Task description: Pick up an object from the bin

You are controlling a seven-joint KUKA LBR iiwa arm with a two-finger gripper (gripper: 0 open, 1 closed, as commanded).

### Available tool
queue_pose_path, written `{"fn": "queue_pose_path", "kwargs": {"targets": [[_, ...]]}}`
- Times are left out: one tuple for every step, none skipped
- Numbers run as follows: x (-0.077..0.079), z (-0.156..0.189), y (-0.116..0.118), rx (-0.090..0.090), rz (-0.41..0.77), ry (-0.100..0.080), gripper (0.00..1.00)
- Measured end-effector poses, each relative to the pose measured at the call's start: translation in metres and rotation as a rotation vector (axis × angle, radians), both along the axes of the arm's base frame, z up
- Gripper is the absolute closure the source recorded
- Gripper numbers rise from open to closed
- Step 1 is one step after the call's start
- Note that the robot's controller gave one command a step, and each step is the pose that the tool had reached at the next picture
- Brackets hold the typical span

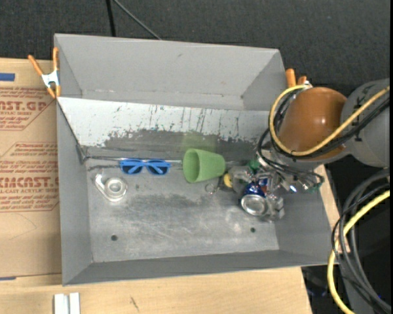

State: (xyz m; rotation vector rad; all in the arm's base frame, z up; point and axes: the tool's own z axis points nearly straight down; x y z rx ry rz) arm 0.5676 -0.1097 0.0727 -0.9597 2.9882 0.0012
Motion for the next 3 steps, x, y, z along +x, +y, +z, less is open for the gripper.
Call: {"fn": "queue_pose_path", "kwargs": {"targets": [[-0.017, -0.002, -0.034, 0.002, -0.204, 0.003, 0.00], [-0.017, -0.002, -0.035, 0.001, -0.206, 0.002, 1.00], [-0.064, 0.140, -0.018, -0.002, -0.194, -0.005, 1.00]]}}
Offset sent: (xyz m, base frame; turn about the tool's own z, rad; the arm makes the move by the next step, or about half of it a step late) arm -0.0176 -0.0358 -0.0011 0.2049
